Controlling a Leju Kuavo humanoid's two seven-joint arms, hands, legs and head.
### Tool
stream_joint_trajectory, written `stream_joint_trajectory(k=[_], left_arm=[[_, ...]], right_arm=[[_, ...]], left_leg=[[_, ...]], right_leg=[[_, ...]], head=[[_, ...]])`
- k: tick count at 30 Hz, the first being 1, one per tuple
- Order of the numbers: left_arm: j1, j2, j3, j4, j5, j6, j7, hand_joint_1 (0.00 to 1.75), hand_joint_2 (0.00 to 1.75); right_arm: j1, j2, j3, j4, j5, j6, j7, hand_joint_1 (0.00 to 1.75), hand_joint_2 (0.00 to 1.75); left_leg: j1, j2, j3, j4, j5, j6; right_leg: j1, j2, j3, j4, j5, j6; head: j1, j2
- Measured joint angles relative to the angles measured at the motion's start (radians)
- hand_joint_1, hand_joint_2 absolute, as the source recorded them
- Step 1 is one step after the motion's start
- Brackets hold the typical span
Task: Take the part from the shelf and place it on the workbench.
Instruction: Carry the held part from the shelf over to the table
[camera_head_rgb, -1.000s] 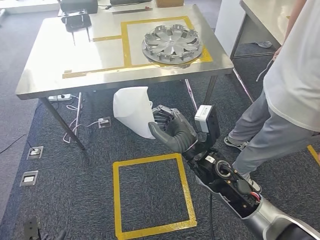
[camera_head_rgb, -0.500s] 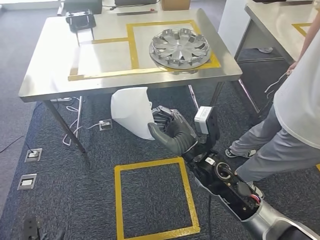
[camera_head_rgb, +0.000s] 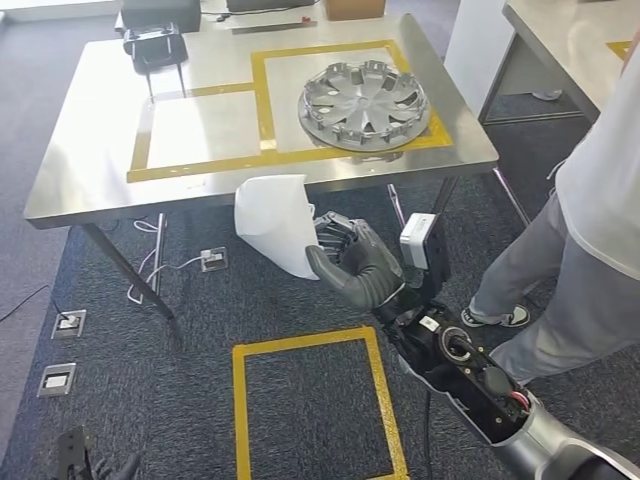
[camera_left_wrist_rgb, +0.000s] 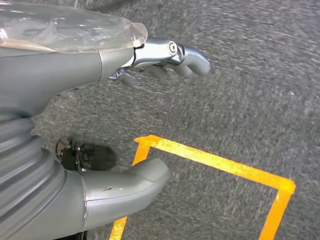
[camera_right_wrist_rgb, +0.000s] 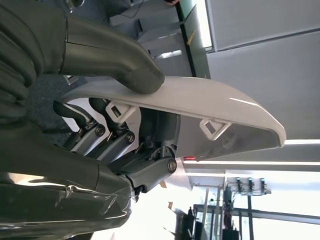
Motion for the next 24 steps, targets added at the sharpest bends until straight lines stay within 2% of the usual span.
stream_joint_trajectory(k=[2, 3, 4, 5, 6, 7, 8, 9, 10, 12, 13, 15, 17, 18, 19, 20, 21, 23, 24], left_arm=[[0.002, 0.001, 0.0, 0.0, 0.0, 0.0, 0.0, 0.0, 1.75], [0.004, 0.001, 0.0, 0.0, 0.0, 0.0, 0.0, 0.0, 1.75], [0.006, 0.002, 0.0, 0.0, 0.0, 0.0, 0.0, 0.0, 1.75], [0.007, 0.002, 0.0, 0.0, -0.001, 0.0, 0.0, 0.0, 1.75], [0.007, 0.003, 0.0, 0.0, -0.001, 0.0, 0.0, 0.0, 1.75], [0.008, 0.003, 0.0, 0.0, -0.002, 0.0, 0.0, 0.0, 1.75], [0.009, 0.004, 0.0, 0.0, -0.003, 0.0, 0.001, 0.0, 1.75], [0.01, 0.005, 0.0, 0.0, -0.003, 0.0, 0.001, 0.0, 1.75], [0.011, 0.005, 0.0, 0.0, -0.004, 0.0, 0.001, 0.0, 1.75], [0.01, 0.004, 0.0, 0.0, -0.004, 0.001, 0.0, 0.0, 1.75], [0.009, 0.003, 0.0, 0.0, -0.005, 0.001, 0.0, 0.0, 1.75], [0.007, 0.002, 0.0, 0.0, -0.006, 0.001, 0.0, 0.0, 1.75], [0.006, 0.003, 0.0, 0.0, -0.007, 0.001, 0.0, 0.0, 1.75], [0.007, 0.003, 0.0, 0.0, -0.008, 0.002, 0.0, 0.0, 1.75], [0.008, 0.003, 0.0, 0.0, -0.009, 0.003, 0.001, 0.0, 1.75], [0.009, 0.002, 0.0, 0.0, -0.011, 0.003, 0.001, 0.0, 1.75], [0.009, 0.002, 0.0, 0.0, -0.013, 0.004, 0.001, 0.0, 1.75], [0.009, -0.001, 0.0, 0.0, -0.016, 0.004, 0.002, 0.0, 1.75], [0.008, -0.003, 0.0, 0.0, -0.018, 0.005, 0.003, 0.0, 1.75]], right_arm=[[0.004, 0.0, -0.001, -0.001, 0.001, 0.0, 0.001, 1.75, 1.75], [0.006, 0.0, -0.001, -0.001, 0.001, 0.0, 0.001, 1.75, 1.75], [0.008, 0.0, -0.001, -0.001, 0.001, 0.0, 0.002, 1.75, 1.75], [0.009, 0.0, -0.001, -0.001, 0.001, 0.0, 0.002, 1.75, 1.75], [0.01, 0.0, -0.001, -0.002, 0.002, 0.0, 0.003, 1.75, 1.75], [0.009, 0.0, -0.001, -0.002, 0.003, 0.0, 0.003, 1.75, 1.75], [0.009, 0.0, -0.001, -0.002, 0.003, 0.0, 0.004, 1.75, 1.75], [0.009, 0.0, -0.001, -0.003, 0.003, 0.0, 0.006, 1.75, 1.75], [0.009, 0.0, -0.001, -0.004, 0.004, -0.001, 0.007, 1.75, 1.75], [0.008, -0.001, -0.003, -0.009, 0.004, -0.001, 0.008, 1.75, 1.75], [0.007, -0.001, -0.004, -0.011, 0.005, -0.001, 0.008, 1.75, 1.75], [0.004, -0.001, -0.005, -0.013, 0.006, -0.001, 0.008, 1.75, 1.75], [0.006, -0.001, -0.004, -0.014, 0.007, -0.001, 0.006, 1.75, 1.75], [0.008, -0.001, -0.005, -0.014, 0.008, -0.001, 0.003, 1.75, 1.75], [0.009, -0.001, -0.005, -0.014, 0.013, -0.002, -0.001, 1.75, 1.75], [0.01, -0.001, -0.007, -0.015, 0.02, -0.003, -0.005, 1.75, 1.75], [0.009, -0.001, -0.009, -0.015, 0.028, -0.006, -0.009, 1.75, 1.75], [0.008, -0.001, -0.011, -0.015, 0.041, -0.009, -0.013, 1.75, 1.75], [0.008, -0.001, -0.011, -0.016, 0.044, -0.008, -0.014, 1.75, 1.75]], left_leg=[[0.003, 0.0, -0.097, 0.11, -0.053, -0.005], [0.004, 0.0, -0.129, 0.127, -0.076, -0.005], [0.005, 0.0, -0.146, 0.112, -0.082, -0.005], [0.005, 0.0, -0.147, 0.068, -0.062, -0.005], [0.005, 0.0, -0.136, 0.001, -0.013, -0.003], [0.004, 0.001, -0.123, -0.075, 0.052, 0.0], [0.003, 0.001, -0.112, -0.131, 0.104, 0.004], [0.001, 0.001, -0.104, -0.168, 0.142, 0.01], [0.001, -0.001, -0.1, -0.184, 0.157, 0.015], [0.003, -0.002, -0.081, -0.185, 0.149, 0.026], [0.005, -0.002, -0.066, -0.186, 0.142, 0.031], [0.005, -0.002, -0.036, -0.187, 0.123, 0.04], [0.004, -0.002, -0.013, -0.188, 0.101, 0.045], [0.004, -0.003, 0.0, -0.188, 0.09, 0.045], [0.003, -0.004, 0.016, -0.188, 0.077, 0.045], [0.003, -0.005, 0.034, -0.188, 0.063, 0.045], [0.002, -0.006, 0.053, -0.188, 0.049, 0.044], [-0.002, -0.007, 0.082, -0.187, 0.021, 0.039], [-0.003, -0.007, 0.091, -0.187, 0.009, 0.034]], right_leg=[[-0.001, 0.001, 0.02, -0.001, -0.02, -0.002], [-0.002, 0.003, 0.034, -0.001, -0.031, -0.002], [-0.002, 0.004, 0.049, -0.001, -0.044, -0.001], [-0.002, 0.004, 0.066, -0.001, -0.057, 0.001], [-0.002, 0.005, 0.082, -0.001, -0.07, 0.004], [-0.001, 0.005, 0.097, 0.0, -0.084, 0.008], [0.001, 0.006, 0.105, 0.0, -0.099, 0.012], [0.003, 0.008, 0.11, -0.001, -0.113, 0.017], [0.005, 0.009, 0.116, 0.007, -0.119, 0.023], [0.007, 0.008, 0.12, 0.029, -0.12, 0.033], [0.006, 0.006, 0.115, 0.059, -0.116, 0.038], [0.003, -0.001, 0.066, 0.153, -0.135, 0.047], [-0.001, -0.003, -0.013, 0.262, -0.196, 0.054], [-0.002, -0.003, -0.047, 0.289, -0.235, 0.057], [-0.003, -0.003, -0.069, 0.289, -0.261, 0.057], [-0.003, -0.003, -0.08, 0.26, -0.259, 0.055], [-0.003, -0.003, -0.082, 0.211, -0.221, 0.05], [0.002, -0.002, -0.083, 0.093, -0.068, 0.036], [0.005, -0.002, -0.08, 0.053, -0.007, 0.03]], head=[[-0.003, 0.0], [-0.003, 0.0], [-0.004, 0.0], [-0.004, 0.0], [-0.005, 0.0], [-0.006, 0.0], [-0.01, 0.0], [-0.011, 0.0], [-0.012, 0.0], [-0.007, 0.0], [-0.004, 0.0], [0.003, 0.0], [0.005, 0.0], [0.006, 0.0], [0.008, 0.0], [0.01, 0.0], [0.014, 0.0], [0.016, 0.0], [0.013, 0.0]])
